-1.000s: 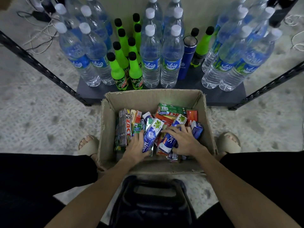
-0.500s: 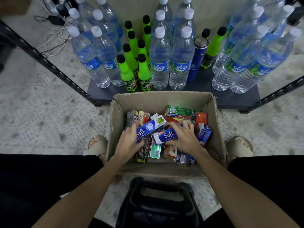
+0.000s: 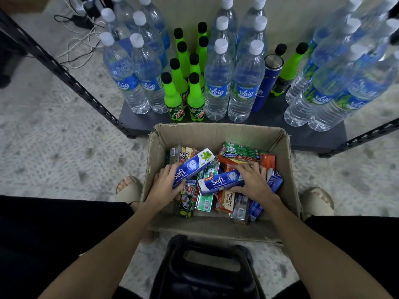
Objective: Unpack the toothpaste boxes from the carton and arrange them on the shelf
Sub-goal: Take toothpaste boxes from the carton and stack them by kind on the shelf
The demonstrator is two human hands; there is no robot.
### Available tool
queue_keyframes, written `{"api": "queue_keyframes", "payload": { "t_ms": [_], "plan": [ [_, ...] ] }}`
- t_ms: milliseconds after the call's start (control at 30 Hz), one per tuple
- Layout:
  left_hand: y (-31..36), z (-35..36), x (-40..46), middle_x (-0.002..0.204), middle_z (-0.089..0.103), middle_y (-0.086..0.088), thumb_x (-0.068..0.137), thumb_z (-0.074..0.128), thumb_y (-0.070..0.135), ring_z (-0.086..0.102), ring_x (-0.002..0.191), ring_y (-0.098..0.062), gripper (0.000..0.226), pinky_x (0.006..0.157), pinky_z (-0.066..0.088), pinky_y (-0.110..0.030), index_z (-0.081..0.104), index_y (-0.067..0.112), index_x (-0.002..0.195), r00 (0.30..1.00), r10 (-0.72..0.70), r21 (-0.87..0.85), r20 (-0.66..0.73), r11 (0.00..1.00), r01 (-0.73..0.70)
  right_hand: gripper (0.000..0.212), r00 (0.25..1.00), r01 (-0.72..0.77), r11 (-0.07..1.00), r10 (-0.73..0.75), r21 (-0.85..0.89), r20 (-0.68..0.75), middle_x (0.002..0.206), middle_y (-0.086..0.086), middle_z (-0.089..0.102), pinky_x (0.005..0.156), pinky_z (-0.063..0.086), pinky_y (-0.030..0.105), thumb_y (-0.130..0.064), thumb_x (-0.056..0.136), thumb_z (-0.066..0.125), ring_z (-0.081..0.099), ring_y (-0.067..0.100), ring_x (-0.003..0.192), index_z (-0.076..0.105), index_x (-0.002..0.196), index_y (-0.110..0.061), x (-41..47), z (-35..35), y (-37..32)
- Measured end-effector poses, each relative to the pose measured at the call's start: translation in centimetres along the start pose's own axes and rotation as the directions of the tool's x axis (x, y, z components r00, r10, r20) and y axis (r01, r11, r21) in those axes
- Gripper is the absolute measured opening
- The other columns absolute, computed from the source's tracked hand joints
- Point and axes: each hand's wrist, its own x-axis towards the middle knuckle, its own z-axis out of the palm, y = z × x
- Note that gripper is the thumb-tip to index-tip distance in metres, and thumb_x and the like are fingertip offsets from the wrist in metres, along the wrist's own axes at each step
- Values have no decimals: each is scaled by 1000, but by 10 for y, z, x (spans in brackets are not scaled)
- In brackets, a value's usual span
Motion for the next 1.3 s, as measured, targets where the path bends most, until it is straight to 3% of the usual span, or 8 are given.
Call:
{"api": "queue_keyframes", "payload": {
  "t_ms": [167, 400, 633, 800, 900, 1033, 1167, 1300],
  "plan": [
    [0, 1, 0, 133, 43, -3, 88, 75, 38, 43, 122, -17, 77, 99, 47, -37, 32, 28, 151, 998, -42, -71, 39, 996, 45, 65, 1000, 20, 999, -21, -26, -22, 145, -3, 46, 105, 20, 42, -58, 81, 71, 26, 22, 136, 46, 136, -34, 1, 1, -1],
    [8, -9, 5, 137, 52, -1, 94, 69, 29, 46, 126, -18, 61, 103, 44, -38, 40, 19, 146, 996, -12, -108, -84, 994, 3, 54, 983, 77, 997, -76, 3, -170, 139, -9, 49, 104, 18, 41, -60, 85, 64, 28, 20, 135, 50, 131, -37, -17, -13, -11],
    [34, -57, 2, 135, 55, 3, 89, 75, 37, 46, 122, -8, 68, 100, 43, -36, 36, 29, 144, 977, 67, -129, -204, 987, -95, 51, 942, 85, 995, -66, 45, -328, 134, -19, 48, 96, 19, 37, -67, 82, 63, 29, 17, 132, 48, 126, -47, -36, -69, -15],
    [65, -127, 5, 127, 54, 17, 85, 75, 45, 46, 125, -7, 72, 104, 38, -37, 33, 37, 143, 939, 200, -108, -278, 965, -237, 53, 885, 100, 994, -66, 51, -461, 124, -27, 48, 90, 20, 35, -73, 77, 63, 35, 16, 122, 52, 122, -47, -54, -128, -17],
    [85, -174, 7, 130, 56, 15, 83, 70, 58, 49, 127, -9, 72, 108, 38, -40, 34, 36, 142, 904, 287, -74, -316, 943, -325, 53, 845, 138, 989, -95, 43, -526, 126, -29, 47, 93, 17, 34, -71, 75, 61, 32, 16, 127, 52, 122, -47, -62, -173, -25],
    [114, -233, 5, 128, 56, 14, 77, 70, 66, 53, 127, -9, 74, 107, 45, -47, 31, 53, 137, 868, 334, -153, -367, 899, -410, 51, 776, 196, 981, -157, -3, -610, 129, -30, 45, 93, 15, 31, -72, 79, 57, 27, 11, 127, 50, 123, -48, -83, -242, -39],
    [147, -289, 0, 122, 60, 4, 72, 82, 57, 57, 123, -22, 82, 99, 51, -56, 39, 42, 140, 840, 336, -275, -425, 837, -473, 52, 700, 204, 978, -184, -54, -690, 125, -32, 48, 92, 18, 32, -73, 77, 58, 30, 7, 122, 50, 123, -49, -105, -305, -54],
    [192, -341, -10, 117, 62, 5, 73, 82, 35, 63, 116, -20, 75, 94, 54, -50, 43, 41, 136, 778, 401, -245, -483, 791, -560, 52, 615, 232, 970, -200, -67, -763, 123, -30, 52, 98, 23, 37, -75, 77, 55, 34, 3, 121, 51, 122, -48, -130, -364, -64]
  ]
}}
